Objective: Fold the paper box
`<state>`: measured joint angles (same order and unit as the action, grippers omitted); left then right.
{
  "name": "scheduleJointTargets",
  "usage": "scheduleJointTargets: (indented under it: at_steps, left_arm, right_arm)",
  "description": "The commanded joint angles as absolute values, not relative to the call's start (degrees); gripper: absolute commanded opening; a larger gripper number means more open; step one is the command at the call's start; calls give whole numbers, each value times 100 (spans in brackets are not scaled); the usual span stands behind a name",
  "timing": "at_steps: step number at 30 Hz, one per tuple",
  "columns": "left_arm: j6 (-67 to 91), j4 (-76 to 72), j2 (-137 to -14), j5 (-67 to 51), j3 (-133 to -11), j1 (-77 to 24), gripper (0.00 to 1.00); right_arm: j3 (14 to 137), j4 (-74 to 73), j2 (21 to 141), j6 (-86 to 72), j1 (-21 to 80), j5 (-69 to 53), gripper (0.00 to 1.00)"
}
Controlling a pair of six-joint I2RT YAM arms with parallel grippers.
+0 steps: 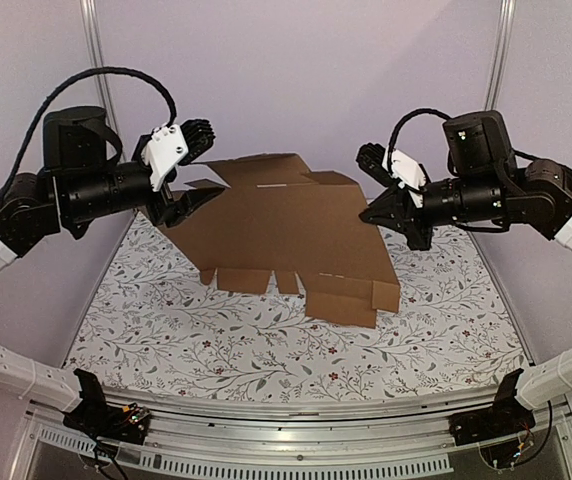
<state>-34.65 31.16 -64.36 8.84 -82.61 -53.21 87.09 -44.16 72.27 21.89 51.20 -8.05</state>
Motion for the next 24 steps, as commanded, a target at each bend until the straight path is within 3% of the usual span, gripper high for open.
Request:
scheduleJointTargets:
  at_steps: [1,9,18,24]
  left_arm:
    - [-4145,3114,-6526,609,-8157,-5547,67]
    - [-4594,2755,-6501,1153,-7964,-5823,51]
    - [-5074,2243,-6469,1753,-7788,-6036,17]
    - [-5278,1891,-6402,1933,-7647,-6216,0]
  right_arm:
    - [8886,-4588,7327,2111,5082,-765,0]
    - [8873,-4603,7364,2025,5086,-811,0]
    - [8871,-4653,7350,1951,5086,-892,0]
    - [8835,-4675,7360,1901,5089,-946,0]
